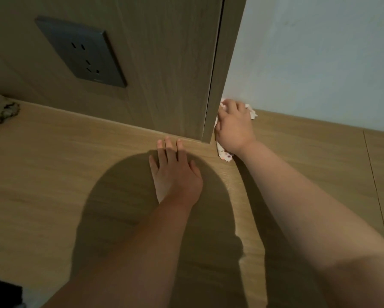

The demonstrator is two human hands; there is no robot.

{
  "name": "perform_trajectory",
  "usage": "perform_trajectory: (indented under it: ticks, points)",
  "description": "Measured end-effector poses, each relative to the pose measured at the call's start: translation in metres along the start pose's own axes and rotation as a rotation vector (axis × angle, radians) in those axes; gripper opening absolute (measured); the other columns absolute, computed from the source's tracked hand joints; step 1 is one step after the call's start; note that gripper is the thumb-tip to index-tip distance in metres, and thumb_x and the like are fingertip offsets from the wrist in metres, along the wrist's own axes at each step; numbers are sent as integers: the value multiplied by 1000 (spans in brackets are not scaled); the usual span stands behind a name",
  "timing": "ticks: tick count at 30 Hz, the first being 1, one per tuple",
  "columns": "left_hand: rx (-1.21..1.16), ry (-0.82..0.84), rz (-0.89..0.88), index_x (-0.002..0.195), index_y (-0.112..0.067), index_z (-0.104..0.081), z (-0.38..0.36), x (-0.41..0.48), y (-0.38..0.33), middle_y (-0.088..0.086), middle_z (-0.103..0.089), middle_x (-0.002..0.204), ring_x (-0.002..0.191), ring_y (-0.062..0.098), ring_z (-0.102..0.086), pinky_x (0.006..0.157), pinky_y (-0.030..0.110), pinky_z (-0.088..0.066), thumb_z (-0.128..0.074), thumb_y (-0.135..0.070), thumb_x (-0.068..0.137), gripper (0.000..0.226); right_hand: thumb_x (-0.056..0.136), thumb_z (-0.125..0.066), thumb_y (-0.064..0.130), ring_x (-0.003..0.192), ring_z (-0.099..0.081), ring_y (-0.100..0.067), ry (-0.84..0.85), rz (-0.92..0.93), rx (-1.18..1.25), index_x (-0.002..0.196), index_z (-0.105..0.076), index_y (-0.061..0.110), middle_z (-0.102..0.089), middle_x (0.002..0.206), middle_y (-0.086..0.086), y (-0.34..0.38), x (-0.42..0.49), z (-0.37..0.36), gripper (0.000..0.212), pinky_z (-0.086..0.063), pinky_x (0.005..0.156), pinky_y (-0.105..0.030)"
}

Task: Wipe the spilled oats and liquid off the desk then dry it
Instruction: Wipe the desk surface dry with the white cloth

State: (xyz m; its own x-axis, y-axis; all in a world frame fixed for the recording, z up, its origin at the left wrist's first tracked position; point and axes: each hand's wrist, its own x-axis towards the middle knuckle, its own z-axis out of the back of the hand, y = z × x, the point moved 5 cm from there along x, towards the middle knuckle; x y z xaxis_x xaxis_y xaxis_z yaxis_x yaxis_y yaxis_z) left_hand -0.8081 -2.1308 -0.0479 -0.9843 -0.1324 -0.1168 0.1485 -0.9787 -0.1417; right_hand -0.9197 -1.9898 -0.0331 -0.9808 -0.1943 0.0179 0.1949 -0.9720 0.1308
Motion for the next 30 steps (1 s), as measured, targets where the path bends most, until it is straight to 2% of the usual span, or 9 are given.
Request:
perform_trajectory:
  ticks: [3, 6, 8, 11, 14, 17, 23, 25, 30]
  points:
    - [12, 14, 5, 156, -15, -4, -1, 1, 0, 12, 4, 164, 150, 29, 8, 121, 50, -2, -21, -37, 101, 61, 97, -37, 27, 128, -36, -36, 25, -31, -65, 144, -41, 11, -42, 142, -15, -21, -16, 3, 49, -28, 107, -49]
    - [3, 27, 10, 156, -15, -4, 0, 0, 0, 10, 5, 164, 150, 28, 9, 121, 49, -1, -20, -37, 101, 61, 97, -29, 31, 128, -38, -41, 42, -304, -146, 145, -37, 4, -40, 143, -22, -80, -54, 10, 55, -31, 106, -55]
    - [-2, 30, 10, 156, -15, -3, 0, 0, 0, 10, 6, 164, 150, 28, 10, 121, 49, 0, -20, -36, 101, 61, 100, -22, 33, 141, -25, -43, 89, -470, -130, 151, -26, 5, -26, 155, -24, -97, -82, 13, 59, -23, 113, -58]
    - [-15, 34, 11, 156, -15, -4, 1, -1, -1, 11, 5, 164, 150, 27, 9, 120, 48, 1, -22, -34, 100, 62, 102, -2, 45, 148, 7, -39, 189, -238, -138, 156, 3, 14, 8, 162, -18, -43, -109, -4, 63, 1, 120, -54]
    - [-30, 35, 16, 156, -16, -4, 1, -2, -1, 10, 5, 164, 150, 27, 10, 119, 48, 2, -24, -33, 99, 63, 98, 5, 51, 148, 9, -36, 242, 80, -250, 156, 3, 16, 9, 161, -16, 6, -130, -2, 68, 13, 115, -48]
    - [-23, 39, 10, 156, -16, -3, 1, 0, 0, 10, 6, 164, 150, 27, 11, 120, 48, 2, -23, -33, 100, 62, 96, 5, 50, 150, -9, -33, 195, -53, -304, 155, -18, 14, -12, 162, -15, -8, -112, 20, 72, 8, 117, -50]
    - [-2, 36, 12, 156, -16, -4, 1, -1, -1, 11, 5, 164, 150, 27, 10, 121, 49, 1, -21, -36, 101, 61, 102, -8, 48, 151, 3, -27, 212, -17, -117, 156, -4, 12, -1, 164, -12, -3, -87, -6, 65, 1, 121, -46]
    - [0, 36, 16, 156, -16, -4, 1, 0, 0, 11, 6, 164, 150, 28, 9, 121, 48, 1, -21, -37, 101, 61, 102, -8, 45, 151, -2, -26, 136, -115, -90, 156, -8, 12, -7, 163, -11, -27, -75, -4, 64, -3, 122, -46]
    - [0, 42, 11, 156, -17, -3, 1, -1, -1, 11, 6, 164, 150, 28, 9, 121, 48, -1, -21, -37, 102, 61, 102, -17, 37, 150, -9, -33, -11, -645, 28, 152, -16, -1, -14, 160, -22, -78, -73, 8, 63, -7, 122, -50]
